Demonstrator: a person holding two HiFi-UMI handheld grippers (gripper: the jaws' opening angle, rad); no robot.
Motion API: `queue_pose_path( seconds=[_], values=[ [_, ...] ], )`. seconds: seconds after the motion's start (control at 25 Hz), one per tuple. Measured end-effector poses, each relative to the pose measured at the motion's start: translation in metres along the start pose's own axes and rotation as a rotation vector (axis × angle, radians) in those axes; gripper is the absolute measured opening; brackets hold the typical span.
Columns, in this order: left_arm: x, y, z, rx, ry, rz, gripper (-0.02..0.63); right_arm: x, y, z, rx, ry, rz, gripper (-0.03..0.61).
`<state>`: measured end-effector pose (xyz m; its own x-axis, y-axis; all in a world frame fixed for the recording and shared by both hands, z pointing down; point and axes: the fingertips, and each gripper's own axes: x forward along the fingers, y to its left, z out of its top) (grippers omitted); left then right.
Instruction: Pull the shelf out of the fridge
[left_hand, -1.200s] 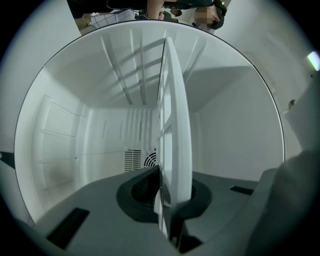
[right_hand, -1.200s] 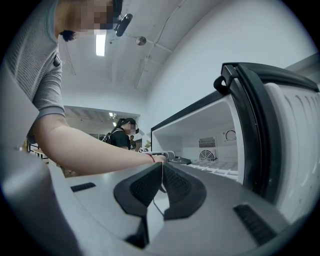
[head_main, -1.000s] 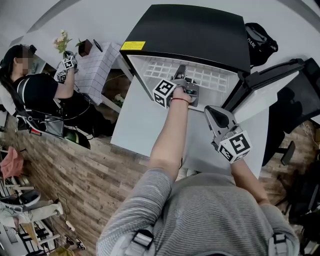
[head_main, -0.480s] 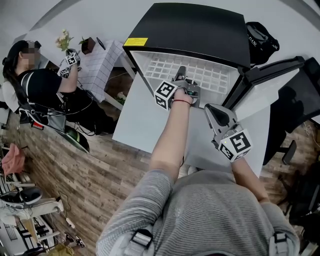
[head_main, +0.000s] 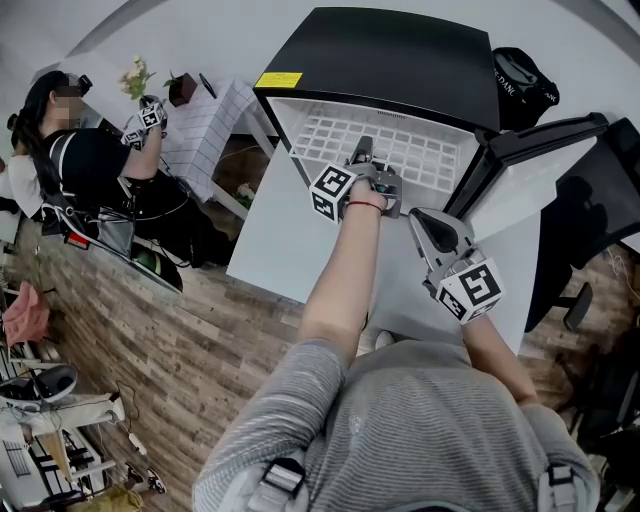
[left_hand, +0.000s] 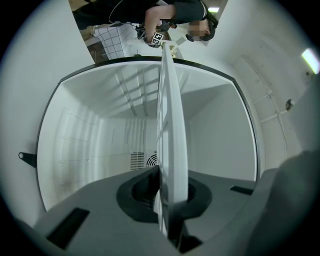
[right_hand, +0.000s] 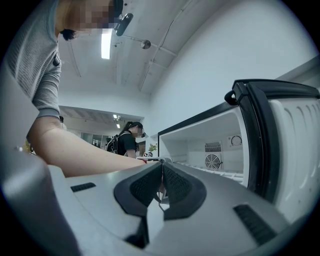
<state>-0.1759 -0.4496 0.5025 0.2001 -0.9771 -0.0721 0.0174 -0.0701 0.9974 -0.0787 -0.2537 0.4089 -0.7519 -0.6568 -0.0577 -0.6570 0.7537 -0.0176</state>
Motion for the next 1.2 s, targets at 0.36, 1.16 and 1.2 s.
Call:
queue_pose_path(
  seconds=[0.36,1.16,1.2],
  values=[
    [-0.011,-0.002,0.0,0.0,-0.005,0.002,0.034,-0.004,0.008,0.003,-0.008,0.0,0.007,0.014],
    [-0.024,-0.001,0.0,-0.01,0.007,0.002,0.034,-0.01,0.014,0.005,-0.016,-0.007,0.005,0.014],
    [-0.025,-0.002,0.0,-0.011,0.005,0.001,0.034,-0.01,0.014,0.005,-0.016,-0.007,0.005,0.014]
  ],
)
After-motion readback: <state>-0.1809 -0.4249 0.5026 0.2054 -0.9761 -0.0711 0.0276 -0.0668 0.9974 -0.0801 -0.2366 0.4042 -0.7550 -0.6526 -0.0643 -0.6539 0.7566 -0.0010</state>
